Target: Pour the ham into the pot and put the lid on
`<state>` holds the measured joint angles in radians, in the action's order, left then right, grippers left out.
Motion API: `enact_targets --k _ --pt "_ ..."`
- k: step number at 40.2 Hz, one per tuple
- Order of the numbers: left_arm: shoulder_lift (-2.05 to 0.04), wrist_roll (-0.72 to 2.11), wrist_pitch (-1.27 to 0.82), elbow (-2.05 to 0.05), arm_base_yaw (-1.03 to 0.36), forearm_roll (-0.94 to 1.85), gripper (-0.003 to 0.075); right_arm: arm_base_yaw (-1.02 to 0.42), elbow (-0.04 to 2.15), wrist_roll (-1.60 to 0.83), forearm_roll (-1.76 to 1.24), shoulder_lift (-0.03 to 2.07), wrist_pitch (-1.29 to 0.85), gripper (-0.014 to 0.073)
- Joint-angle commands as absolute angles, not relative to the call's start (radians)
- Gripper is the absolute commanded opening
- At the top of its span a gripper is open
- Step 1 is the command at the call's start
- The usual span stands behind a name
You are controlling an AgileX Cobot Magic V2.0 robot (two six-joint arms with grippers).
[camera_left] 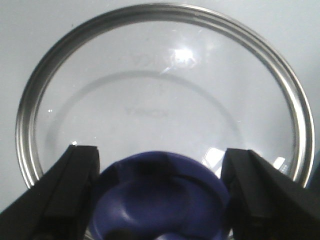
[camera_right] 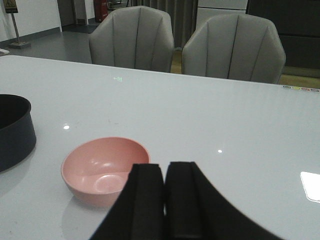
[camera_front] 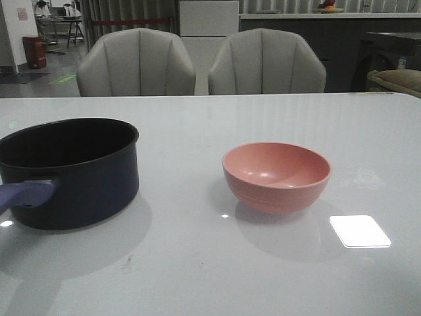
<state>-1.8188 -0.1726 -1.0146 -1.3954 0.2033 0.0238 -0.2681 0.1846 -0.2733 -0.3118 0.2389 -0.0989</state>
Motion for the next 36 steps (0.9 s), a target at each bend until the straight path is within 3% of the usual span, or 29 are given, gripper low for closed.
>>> enact_targets --k 1,12,25,36 --pt "-1.733 -0.141 -1.022 -1.487 0.191 0.059 0.0300 -0.269 0.212 -0.284 -0.318 0.246 -0.019 0.0150" --pt "-1.706 -0.094 -1.120 -1.655 0.020 0.059 0.0299 -0.269 0.212 -0.284 -0.318 0.246 -0.019 0.0150" --pt "-1.717 -0.094 -1.130 -1.697 -0.238 0.059 0.0300 -0.269 0.212 -0.284 -0.318 0.246 -0.019 0.0150" --pt "-1.744 -0.094 -1.143 -1.697 -0.303 0.055 0.0301 -0.269 0.212 -0.284 -0.318 0.246 -0.019 0.0150"
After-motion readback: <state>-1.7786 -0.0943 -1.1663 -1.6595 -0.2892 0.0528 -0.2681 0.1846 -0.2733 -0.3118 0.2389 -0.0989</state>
